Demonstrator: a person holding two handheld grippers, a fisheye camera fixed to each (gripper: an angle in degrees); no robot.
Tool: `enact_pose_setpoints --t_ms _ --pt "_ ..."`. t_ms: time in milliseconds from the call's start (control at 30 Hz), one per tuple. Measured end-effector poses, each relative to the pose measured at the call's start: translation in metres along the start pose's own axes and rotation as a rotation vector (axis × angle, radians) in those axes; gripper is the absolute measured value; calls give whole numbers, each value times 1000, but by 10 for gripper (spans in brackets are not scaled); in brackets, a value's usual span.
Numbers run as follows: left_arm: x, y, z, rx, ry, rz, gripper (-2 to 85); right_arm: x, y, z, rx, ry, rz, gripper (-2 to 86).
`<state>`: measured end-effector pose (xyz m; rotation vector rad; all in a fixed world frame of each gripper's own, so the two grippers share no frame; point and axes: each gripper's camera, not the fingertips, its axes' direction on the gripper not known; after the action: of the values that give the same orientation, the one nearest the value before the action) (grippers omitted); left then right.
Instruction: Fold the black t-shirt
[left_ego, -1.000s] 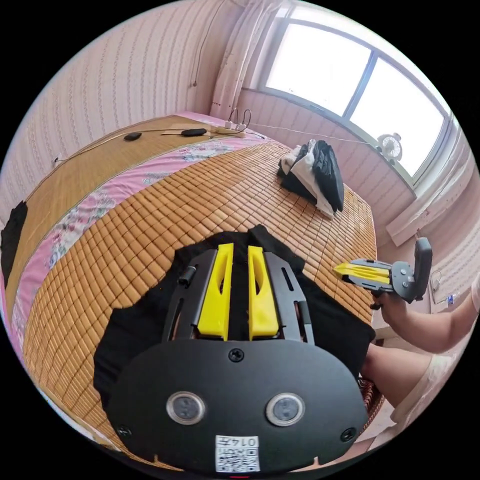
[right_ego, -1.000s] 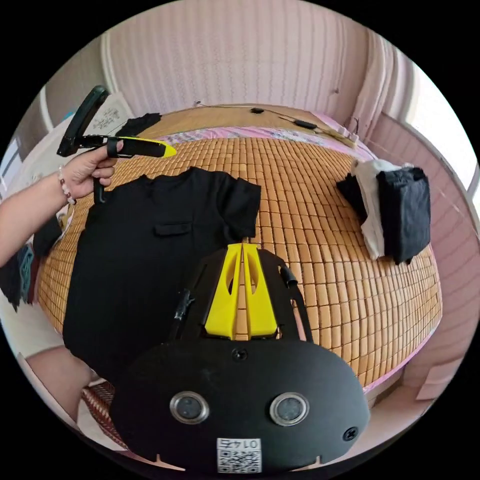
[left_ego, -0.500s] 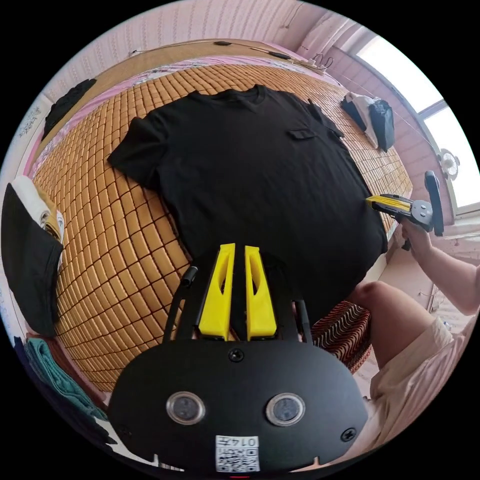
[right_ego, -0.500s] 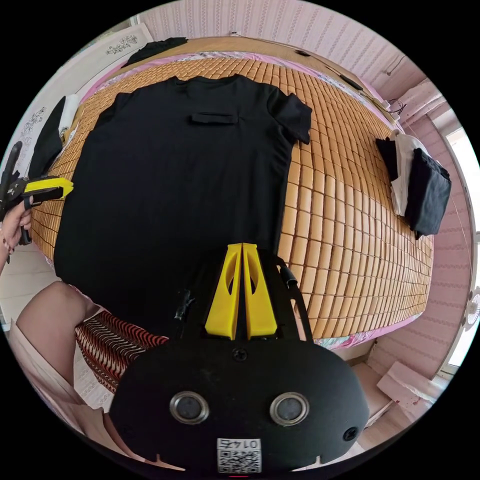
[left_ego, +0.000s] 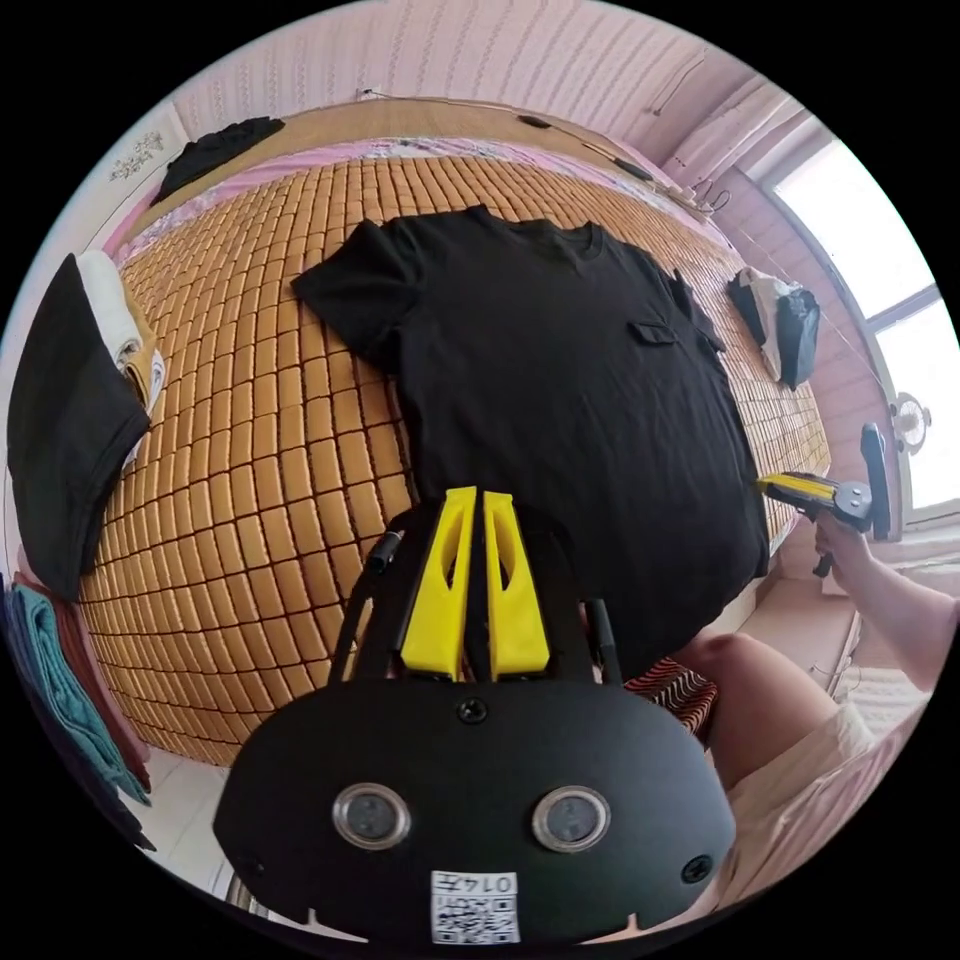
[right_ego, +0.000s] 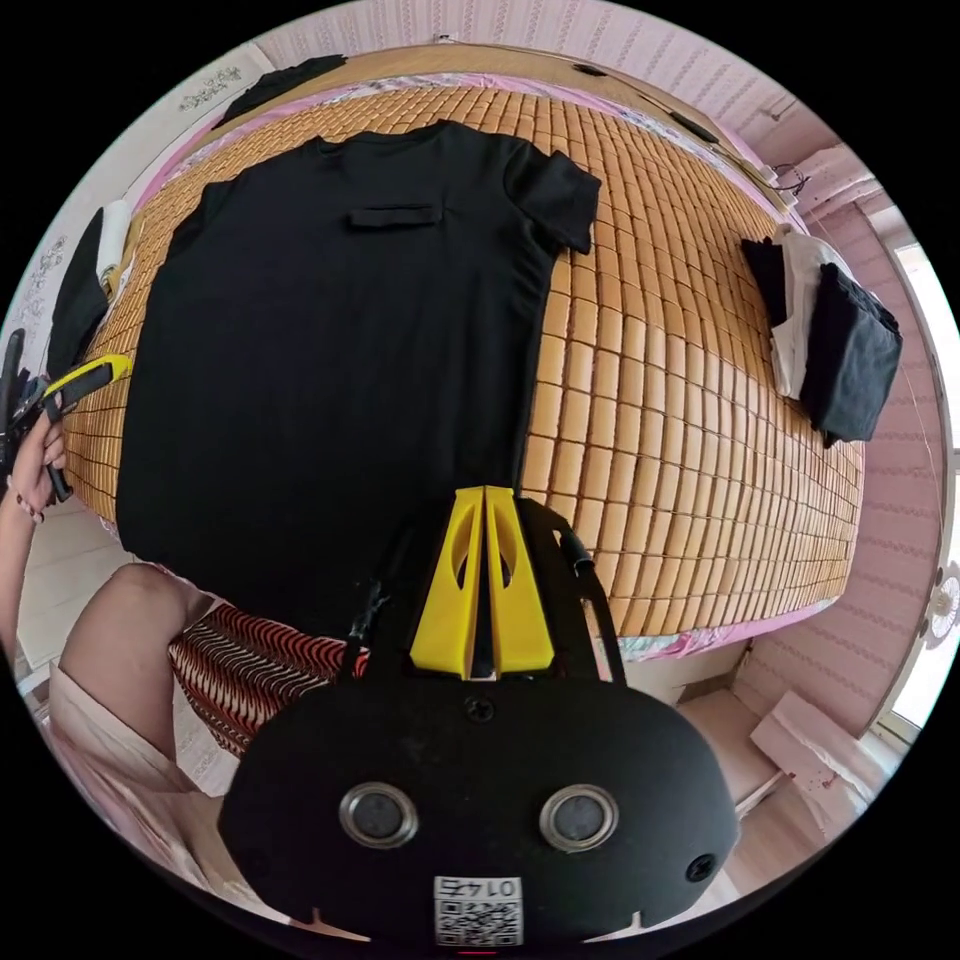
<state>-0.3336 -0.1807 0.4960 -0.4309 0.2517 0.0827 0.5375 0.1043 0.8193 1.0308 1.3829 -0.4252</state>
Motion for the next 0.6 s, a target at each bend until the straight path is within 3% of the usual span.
enact_pose_setpoints --t_ms 167,400,600 --pt "-54 -3 -19 96 28 -136 -1 -69 -63 -32 164 -79 -205 -4" --pt "-110 -18 -27 164 74 -321 -3 -292 -236 -54 394 -321 -600 -3" --pt "-139 -28 -16 154 184 -371 48 -429 -314 -16 353 -280 -715 75"
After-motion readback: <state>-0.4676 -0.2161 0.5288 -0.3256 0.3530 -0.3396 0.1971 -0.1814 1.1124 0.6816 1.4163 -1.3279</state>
